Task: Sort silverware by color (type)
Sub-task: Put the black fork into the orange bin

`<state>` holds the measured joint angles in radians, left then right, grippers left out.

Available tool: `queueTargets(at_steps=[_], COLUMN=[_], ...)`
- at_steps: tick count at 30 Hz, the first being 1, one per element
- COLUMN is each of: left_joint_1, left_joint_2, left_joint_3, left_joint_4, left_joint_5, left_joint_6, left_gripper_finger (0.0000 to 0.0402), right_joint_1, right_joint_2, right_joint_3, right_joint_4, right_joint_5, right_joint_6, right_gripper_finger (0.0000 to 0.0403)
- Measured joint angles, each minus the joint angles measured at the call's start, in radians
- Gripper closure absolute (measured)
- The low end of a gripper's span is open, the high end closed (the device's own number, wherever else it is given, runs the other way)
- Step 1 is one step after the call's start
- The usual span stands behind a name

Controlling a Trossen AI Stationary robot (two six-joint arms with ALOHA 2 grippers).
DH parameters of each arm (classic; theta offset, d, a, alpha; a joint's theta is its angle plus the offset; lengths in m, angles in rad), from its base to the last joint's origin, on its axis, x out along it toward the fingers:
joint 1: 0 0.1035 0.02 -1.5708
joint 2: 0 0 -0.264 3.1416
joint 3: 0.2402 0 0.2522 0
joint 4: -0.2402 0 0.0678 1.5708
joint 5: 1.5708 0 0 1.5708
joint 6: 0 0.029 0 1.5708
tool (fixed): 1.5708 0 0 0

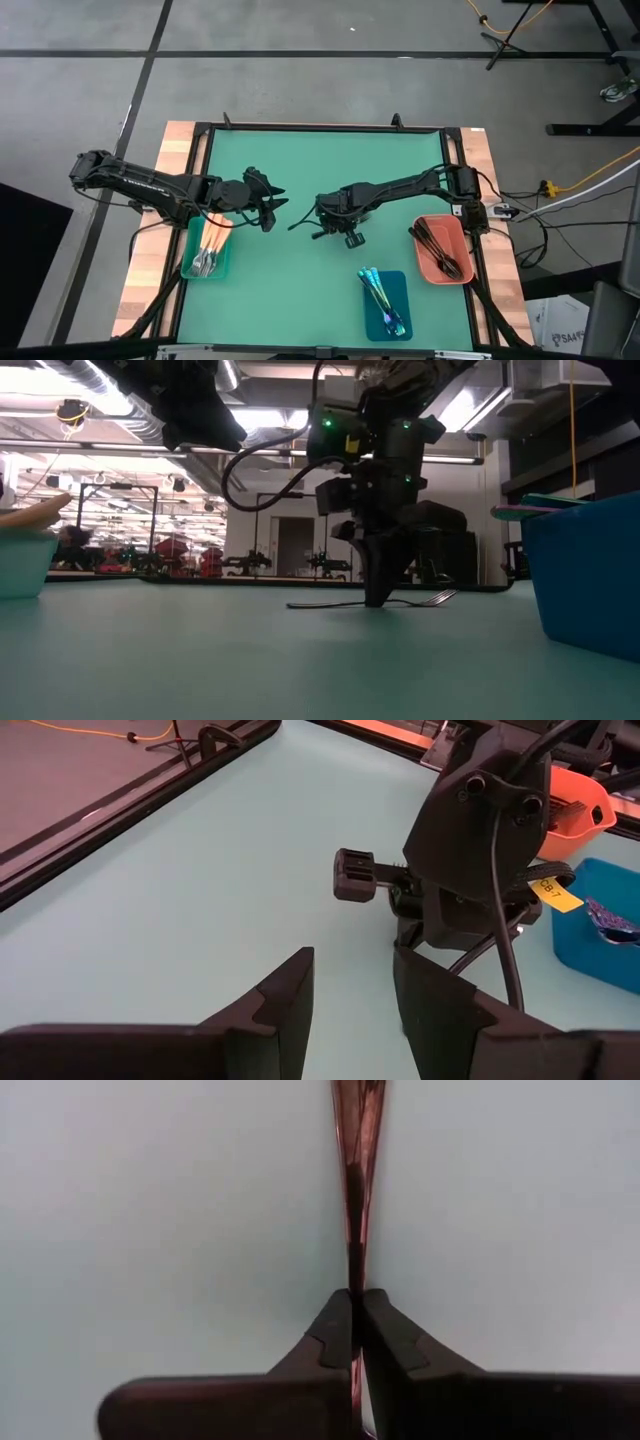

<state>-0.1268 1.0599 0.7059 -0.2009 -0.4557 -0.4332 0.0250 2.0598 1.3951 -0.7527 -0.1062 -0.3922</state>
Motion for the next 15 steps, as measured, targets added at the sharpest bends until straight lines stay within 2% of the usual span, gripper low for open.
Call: queueTargets(at_steps=[15], left_joint_1=[0.0], left_joint_2=[0.0], left_joint_3=[0.0], left_joint_4=[0.0], left_joint_5=[0.0], left_joint_6=[0.0], left_gripper_finger=[0.0269], right_joint_1=[0.003], right_joint_2=[-0.07], right_joint_3=[-0.005], right_joint_4=[-0.036], right_joint_5=[-0.018], right_joint_6=[0.003], right_gripper_finger=[0.0402])
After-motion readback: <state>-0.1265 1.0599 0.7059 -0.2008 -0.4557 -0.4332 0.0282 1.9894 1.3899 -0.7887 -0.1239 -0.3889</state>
